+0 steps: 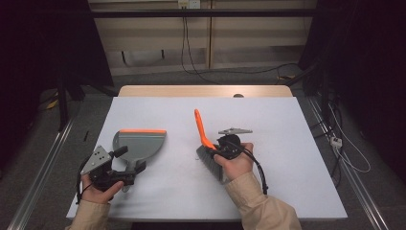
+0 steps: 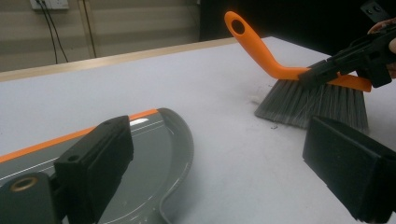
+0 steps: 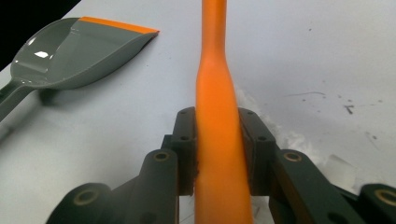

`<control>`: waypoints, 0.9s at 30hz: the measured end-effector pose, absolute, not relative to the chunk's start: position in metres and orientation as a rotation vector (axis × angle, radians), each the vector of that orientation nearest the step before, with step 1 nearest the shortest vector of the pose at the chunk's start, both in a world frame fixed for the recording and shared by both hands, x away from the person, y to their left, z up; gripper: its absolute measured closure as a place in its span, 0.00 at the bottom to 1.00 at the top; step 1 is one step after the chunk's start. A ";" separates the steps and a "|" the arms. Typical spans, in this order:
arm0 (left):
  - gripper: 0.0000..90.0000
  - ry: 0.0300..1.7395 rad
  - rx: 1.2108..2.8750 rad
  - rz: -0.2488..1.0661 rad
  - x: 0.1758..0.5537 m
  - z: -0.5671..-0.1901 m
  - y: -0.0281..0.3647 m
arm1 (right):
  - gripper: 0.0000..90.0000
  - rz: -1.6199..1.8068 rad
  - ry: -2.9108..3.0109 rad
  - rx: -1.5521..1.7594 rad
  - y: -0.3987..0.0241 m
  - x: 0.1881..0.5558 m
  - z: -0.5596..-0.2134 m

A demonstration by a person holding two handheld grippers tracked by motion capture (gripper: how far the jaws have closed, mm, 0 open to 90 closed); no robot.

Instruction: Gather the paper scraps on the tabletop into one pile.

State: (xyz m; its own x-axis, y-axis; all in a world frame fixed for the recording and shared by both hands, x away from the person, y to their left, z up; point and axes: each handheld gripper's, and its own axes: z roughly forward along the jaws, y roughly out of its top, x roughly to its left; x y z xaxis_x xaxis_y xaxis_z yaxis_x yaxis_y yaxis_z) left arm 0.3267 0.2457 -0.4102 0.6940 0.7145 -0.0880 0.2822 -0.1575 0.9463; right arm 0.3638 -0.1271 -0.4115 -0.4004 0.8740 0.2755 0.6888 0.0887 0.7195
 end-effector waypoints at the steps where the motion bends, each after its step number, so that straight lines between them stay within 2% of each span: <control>1: 0.09 0.802 1.736 0.460 0.327 -0.410 0.246 | 0.79 1.198 2.140 1.570 -0.128 0.364 -0.411; 12: 0.09 0.802 1.736 0.462 0.327 -0.410 0.245 | 0.79 1.252 2.116 1.556 -0.138 0.363 -0.392; 27: 0.09 0.803 1.736 0.459 0.327 -0.410 0.246 | 0.79 1.367 2.204 1.349 -0.146 0.362 -0.370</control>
State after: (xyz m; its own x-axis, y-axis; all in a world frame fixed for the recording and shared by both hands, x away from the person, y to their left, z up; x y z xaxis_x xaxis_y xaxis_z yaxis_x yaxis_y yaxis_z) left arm 0.3269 0.2461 -0.4103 0.6939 0.7143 -0.0911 0.2841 -0.1553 0.9461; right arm 0.3616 -0.1458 -0.3701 -0.5555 0.7886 0.2636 0.5866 0.1470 0.7964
